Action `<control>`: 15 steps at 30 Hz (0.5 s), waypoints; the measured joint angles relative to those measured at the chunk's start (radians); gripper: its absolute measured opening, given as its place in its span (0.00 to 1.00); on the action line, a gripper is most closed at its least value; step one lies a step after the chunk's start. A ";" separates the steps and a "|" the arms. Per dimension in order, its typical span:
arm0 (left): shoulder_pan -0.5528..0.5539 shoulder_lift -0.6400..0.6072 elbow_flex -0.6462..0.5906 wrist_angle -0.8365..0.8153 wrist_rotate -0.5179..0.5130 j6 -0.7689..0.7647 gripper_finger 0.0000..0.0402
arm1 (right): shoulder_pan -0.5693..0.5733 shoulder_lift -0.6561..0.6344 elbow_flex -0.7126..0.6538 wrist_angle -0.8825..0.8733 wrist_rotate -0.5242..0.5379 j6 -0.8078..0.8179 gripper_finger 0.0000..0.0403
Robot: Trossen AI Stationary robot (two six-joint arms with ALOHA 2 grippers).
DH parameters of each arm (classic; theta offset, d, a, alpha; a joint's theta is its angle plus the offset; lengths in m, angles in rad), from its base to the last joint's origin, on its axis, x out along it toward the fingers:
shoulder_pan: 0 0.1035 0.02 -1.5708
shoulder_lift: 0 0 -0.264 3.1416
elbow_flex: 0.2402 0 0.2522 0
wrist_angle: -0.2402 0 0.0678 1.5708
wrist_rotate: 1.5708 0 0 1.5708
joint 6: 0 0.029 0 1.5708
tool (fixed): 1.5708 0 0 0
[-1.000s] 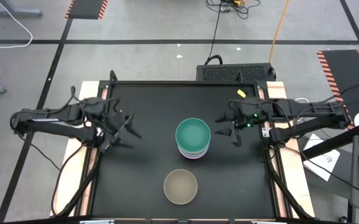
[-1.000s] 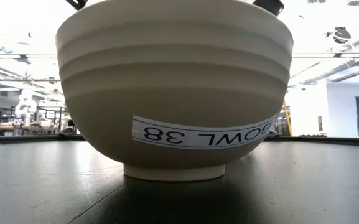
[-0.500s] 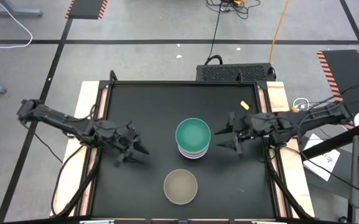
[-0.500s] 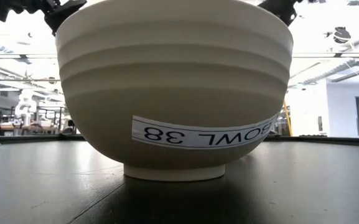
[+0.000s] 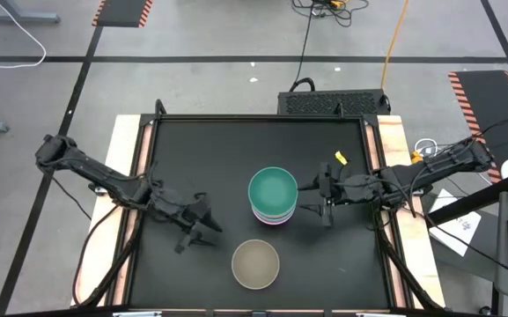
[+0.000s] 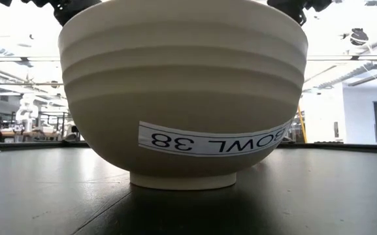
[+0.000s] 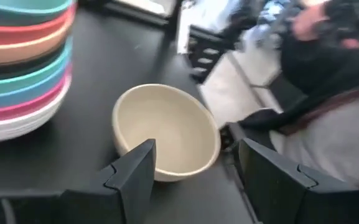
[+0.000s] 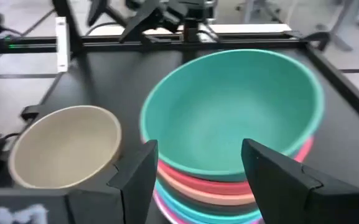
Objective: Nest bowls inside each other
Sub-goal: Stack the gray bowl on top of the dark green bowl
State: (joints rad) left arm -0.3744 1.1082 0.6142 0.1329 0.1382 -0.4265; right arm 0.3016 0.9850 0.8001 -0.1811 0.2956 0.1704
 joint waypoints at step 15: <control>-0.106 0.266 0.250 -0.270 -0.255 -0.263 0.58 | 0.029 -0.203 0.033 -0.024 0.154 -0.259 0.56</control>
State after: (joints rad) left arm -0.4808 1.3740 0.8640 -0.1371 -0.1166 -0.6896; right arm 0.3308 0.7822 0.8333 -0.2053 0.4500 -0.0886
